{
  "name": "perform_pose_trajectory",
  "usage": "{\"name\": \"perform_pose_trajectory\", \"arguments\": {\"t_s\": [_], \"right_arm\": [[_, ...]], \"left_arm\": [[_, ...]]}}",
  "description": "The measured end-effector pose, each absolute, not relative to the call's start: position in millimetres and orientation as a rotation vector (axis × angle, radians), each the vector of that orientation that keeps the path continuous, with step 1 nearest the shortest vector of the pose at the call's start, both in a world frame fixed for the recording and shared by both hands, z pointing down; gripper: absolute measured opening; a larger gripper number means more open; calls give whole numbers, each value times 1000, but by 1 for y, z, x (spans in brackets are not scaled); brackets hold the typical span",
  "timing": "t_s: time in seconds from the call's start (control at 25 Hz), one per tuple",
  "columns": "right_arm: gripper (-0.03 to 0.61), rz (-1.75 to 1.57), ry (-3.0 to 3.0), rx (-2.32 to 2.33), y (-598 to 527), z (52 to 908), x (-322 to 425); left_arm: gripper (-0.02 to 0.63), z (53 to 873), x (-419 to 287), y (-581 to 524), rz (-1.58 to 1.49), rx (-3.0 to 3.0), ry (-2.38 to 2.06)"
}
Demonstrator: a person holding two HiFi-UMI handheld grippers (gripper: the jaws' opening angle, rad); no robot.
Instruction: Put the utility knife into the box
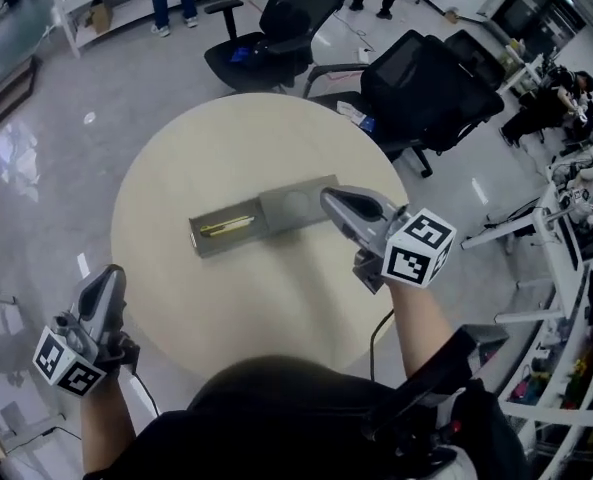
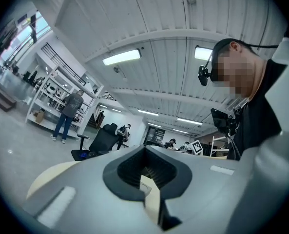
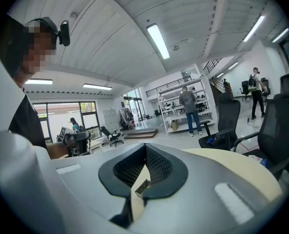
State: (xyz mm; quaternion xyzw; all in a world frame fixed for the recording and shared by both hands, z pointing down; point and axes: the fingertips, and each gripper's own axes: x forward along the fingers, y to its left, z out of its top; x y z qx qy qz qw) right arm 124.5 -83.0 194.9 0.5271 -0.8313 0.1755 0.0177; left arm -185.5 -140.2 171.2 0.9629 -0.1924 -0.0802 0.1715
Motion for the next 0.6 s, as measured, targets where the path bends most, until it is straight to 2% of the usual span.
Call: {"name": "perform_pose_trajectory", "arguments": {"t_s": [0.2,0.6], "right_arm": [[15,496,-2589,1654,-54,173,112],[14,332,-2666,1566,35,128,150]], "left_arm": [[-2,154,-196,-122,-247,2761,-522],[-1,116,-148,-25,-363,2776,-581]]}}
